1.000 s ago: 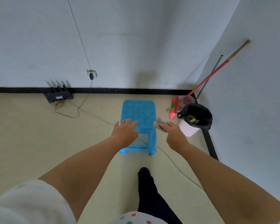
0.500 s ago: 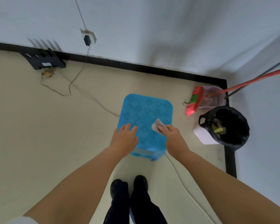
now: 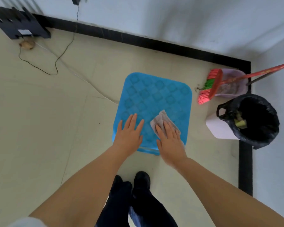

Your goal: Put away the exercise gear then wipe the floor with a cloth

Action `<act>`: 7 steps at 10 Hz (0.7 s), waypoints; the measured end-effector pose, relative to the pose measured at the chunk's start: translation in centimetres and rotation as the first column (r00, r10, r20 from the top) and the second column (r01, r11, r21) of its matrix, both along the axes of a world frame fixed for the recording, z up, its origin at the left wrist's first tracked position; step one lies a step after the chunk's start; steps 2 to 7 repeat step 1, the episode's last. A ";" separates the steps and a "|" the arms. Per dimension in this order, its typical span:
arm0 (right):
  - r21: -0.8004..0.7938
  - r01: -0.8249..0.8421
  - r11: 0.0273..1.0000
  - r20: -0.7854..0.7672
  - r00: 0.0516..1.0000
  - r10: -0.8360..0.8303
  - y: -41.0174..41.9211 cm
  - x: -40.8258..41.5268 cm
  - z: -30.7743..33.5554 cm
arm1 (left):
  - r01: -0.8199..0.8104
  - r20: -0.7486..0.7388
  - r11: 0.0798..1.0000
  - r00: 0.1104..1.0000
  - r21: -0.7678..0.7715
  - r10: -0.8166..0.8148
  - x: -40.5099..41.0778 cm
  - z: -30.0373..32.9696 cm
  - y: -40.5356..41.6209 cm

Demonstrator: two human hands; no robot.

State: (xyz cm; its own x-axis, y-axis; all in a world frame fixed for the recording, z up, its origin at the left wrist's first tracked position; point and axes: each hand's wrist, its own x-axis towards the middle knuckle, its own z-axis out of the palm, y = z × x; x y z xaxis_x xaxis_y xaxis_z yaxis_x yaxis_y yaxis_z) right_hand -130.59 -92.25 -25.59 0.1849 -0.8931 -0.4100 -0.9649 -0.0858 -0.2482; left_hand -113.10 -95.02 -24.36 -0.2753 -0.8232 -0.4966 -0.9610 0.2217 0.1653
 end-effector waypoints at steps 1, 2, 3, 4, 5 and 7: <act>0.072 -0.049 0.996 0.030 0.998 0.047 -1.8 0.2 3.4 | -0.071 -0.014 0.996 0.997 0.049 0.072 0.8 4.4 -0.4; 0.072 -0.049 0.996 0.030 0.998 0.047 -1.8 0.2 3.4 | -0.071 -0.014 0.996 0.997 0.049 0.072 0.8 4.4 -0.4; 0.072 -0.049 0.996 0.030 0.998 0.047 -1.8 0.2 3.4 | -0.071 -0.014 0.996 0.997 0.049 0.072 0.8 4.4 -0.4; 0.072 -0.049 0.996 0.030 0.998 0.047 -1.8 0.2 3.4 | -0.071 -0.014 0.996 0.997 0.049 0.072 0.8 4.4 -0.4; 0.072 -0.049 0.996 0.030 0.998 0.047 -1.8 0.2 3.4 | -0.071 -0.014 0.996 0.997 0.049 0.072 0.8 4.4 -0.4; 0.072 -0.049 0.996 0.030 0.998 0.047 -1.8 0.2 3.4 | -0.071 -0.014 0.996 0.997 0.049 0.072 0.8 4.4 -0.4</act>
